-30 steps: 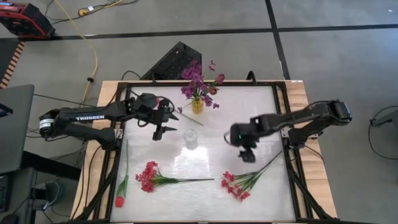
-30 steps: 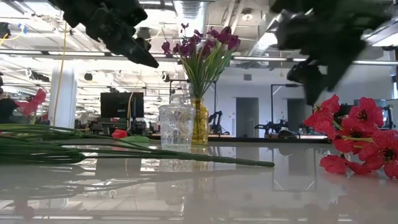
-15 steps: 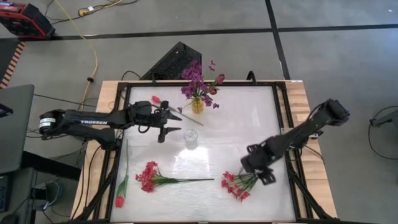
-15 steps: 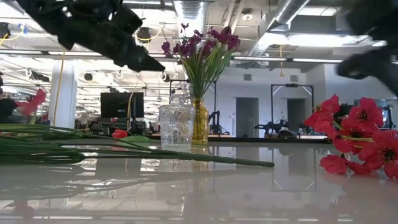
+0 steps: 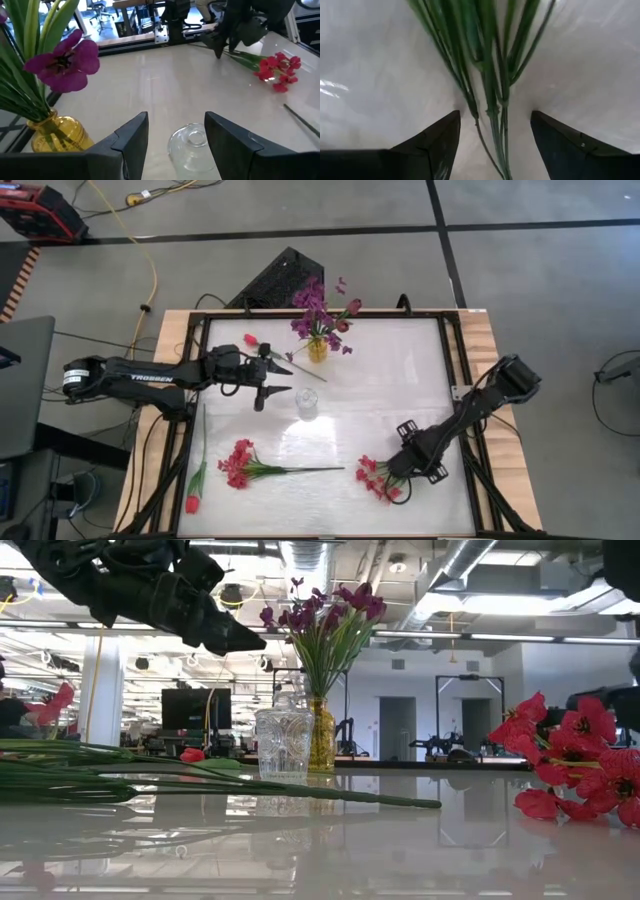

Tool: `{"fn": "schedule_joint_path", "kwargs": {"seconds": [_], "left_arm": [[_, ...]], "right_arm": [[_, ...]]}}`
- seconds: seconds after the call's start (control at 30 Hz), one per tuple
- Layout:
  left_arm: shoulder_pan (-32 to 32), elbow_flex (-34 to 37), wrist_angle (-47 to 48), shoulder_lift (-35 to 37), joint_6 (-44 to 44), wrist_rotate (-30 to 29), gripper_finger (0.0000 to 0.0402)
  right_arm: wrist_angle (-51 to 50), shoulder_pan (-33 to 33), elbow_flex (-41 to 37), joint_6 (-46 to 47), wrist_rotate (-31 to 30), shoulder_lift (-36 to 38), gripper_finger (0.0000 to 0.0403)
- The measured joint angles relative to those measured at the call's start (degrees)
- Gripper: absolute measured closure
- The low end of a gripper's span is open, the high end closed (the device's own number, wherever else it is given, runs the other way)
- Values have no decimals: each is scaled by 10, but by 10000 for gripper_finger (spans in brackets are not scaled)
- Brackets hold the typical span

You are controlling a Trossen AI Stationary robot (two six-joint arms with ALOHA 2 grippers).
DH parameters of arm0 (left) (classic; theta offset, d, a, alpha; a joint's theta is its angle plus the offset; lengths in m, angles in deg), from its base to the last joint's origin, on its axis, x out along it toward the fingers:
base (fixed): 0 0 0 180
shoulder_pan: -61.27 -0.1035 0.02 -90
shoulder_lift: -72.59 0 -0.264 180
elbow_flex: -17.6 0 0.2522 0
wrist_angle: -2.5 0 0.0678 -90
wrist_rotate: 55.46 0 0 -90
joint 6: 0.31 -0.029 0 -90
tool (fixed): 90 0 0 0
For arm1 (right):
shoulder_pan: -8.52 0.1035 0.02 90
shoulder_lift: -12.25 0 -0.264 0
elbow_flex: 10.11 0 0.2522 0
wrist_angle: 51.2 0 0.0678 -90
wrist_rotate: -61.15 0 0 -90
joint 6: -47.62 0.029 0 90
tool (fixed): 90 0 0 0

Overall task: Sort flowers into vase by color
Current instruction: Put the right red flowers into the transparent vase

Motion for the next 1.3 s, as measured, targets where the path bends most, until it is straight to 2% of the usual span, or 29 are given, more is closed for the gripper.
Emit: {"fn": "schedule_joint_path", "kwargs": {"seconds": [0.07,0.13,0.2,0.33,0.4,0.57,0.7,0.83,0.9,1.13,1.3], "left_arm": [[3,0,0,0,4,0,219],[6,0,0,0,5,0,219],[10,0,3,0,6,0,219],[13,0,4,0,5,0,219],[13,0,0,0,5,0,219],[13,0,-8,0,6,-31,219],[13,0,-8,0,15,-45,219],[13,0,-8,0,24,-46,219],[13,0,-8,0,33,-46,219],[13,0,-8,0,51,-46,219],[13,0,-8,0,63,-46,219]], "right_arm": [[0,5,2,-15,-2,-14,144],[2,9,0,-32,-4,-16,176],[3,10,-1,-37,-6,-9,224],[-3,-4,-3,-34,9,27,348],[-17,-18,5,-26,15,55,381],[6,-56,14,17,-31,147,365],[91,-73,15,8,-98,229,380],[263,-87,2,-83,-182,293,381],[367,-96,-12,-136,-203,311,381],[680,-149,-62,-274,-204,295,381],[807,-200,-66,-303,-204,251,379]]}}
